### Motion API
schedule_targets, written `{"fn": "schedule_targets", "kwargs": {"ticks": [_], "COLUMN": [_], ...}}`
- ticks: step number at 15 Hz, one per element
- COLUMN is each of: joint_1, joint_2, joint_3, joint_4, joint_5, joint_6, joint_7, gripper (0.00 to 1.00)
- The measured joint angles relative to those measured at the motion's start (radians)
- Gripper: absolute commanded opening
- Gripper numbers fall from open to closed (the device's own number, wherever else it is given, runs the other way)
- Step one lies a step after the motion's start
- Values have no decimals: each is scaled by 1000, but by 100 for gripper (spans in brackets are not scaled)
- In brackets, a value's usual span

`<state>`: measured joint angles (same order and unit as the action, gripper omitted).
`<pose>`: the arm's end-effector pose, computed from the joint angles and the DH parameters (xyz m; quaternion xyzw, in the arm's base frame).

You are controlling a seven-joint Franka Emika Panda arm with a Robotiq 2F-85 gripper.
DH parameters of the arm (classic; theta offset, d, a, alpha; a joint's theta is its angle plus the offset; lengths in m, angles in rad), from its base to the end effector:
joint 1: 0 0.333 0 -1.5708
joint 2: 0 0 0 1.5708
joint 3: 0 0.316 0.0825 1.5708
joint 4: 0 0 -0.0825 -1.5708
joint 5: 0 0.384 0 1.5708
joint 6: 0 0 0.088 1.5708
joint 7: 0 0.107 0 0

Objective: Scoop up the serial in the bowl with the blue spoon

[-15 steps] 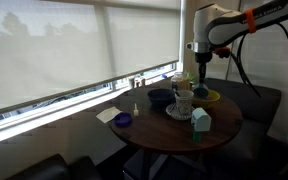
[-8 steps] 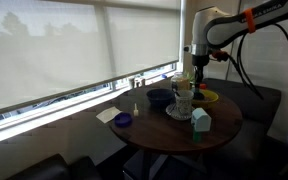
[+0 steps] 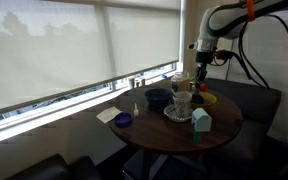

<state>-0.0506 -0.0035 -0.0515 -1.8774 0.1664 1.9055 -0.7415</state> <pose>0.5624 -0.0456 0.5102 -0.9541 -0.2884 -0.0467 0.0656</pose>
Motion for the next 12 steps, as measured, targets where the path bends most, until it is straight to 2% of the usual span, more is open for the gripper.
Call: {"fn": "schedule_targets", "kwargs": {"ticks": [5, 12], "joint_1": [-33, -118], "joint_2": [0, 26], "joint_3": [-38, -120], "joint_4": [7, 6], "joint_5": [109, 294], "joint_6": [-136, -253], "joint_7": [-69, -119], "gripper": [3, 3]}}
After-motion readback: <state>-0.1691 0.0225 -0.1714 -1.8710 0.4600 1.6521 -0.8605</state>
